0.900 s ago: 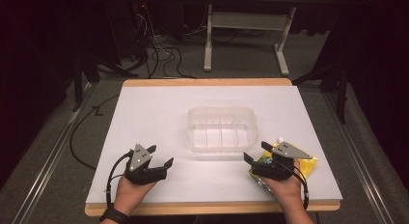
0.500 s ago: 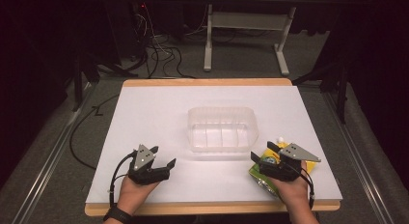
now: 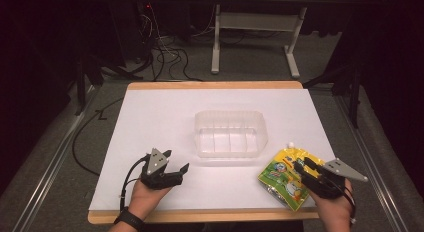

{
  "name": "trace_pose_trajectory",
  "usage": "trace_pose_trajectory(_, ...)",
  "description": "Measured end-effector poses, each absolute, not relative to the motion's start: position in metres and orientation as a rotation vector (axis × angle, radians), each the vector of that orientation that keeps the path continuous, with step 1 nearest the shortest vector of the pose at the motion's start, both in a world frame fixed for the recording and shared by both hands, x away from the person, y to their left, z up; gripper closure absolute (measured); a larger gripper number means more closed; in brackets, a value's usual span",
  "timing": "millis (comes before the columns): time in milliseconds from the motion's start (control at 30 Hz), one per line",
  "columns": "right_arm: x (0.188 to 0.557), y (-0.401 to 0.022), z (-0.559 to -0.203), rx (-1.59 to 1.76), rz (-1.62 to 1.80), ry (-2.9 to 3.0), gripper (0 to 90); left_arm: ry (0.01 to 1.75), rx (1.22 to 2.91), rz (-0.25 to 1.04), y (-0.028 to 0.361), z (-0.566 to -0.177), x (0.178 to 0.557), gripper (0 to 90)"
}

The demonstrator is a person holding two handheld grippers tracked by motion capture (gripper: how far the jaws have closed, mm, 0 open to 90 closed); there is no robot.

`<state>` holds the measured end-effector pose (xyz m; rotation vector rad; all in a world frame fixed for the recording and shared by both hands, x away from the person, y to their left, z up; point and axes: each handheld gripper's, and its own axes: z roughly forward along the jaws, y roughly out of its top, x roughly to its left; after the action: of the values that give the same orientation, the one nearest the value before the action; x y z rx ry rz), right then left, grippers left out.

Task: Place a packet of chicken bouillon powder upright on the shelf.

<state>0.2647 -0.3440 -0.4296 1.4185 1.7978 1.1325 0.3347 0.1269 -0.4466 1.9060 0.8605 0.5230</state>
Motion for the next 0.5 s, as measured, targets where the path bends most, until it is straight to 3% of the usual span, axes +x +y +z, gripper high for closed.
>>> trace_pose_trajectory(33,0.259,-0.352,-0.432,1.446,1.120,1.796,66.7,0.858,1.901,0.515,0.124,-0.447,0.336,23.7)
trace_pose_trajectory(100,0.254,-0.359,-0.434,1.475,1.108,1.796,69.7,0.853,1.899,0.511,0.120,-0.446,0.337,23.7)
trace_pose_trajectory(133,0.243,-0.372,-0.441,1.528,1.059,1.794,81.5,0.842,1.900,0.508,0.115,-0.446,0.338,23.7)
trace_pose_trajectory(167,0.243,-0.372,-0.441,1.528,1.059,1.794,81.5,0.842,1.900,0.508,0.115,-0.446,0.338,23.7)
trace_pose_trajectory(200,0.235,-0.380,-0.446,1.583,1.036,1.797,90.0,0.835,1.902,0.506,0.112,-0.446,0.339,23.7)
trace_pose_trajectory(500,0.214,-0.379,-0.467,1.707,0.974,1.954,90.0,0.775,1.908,0.505,0.092,-0.444,0.344,24.0)
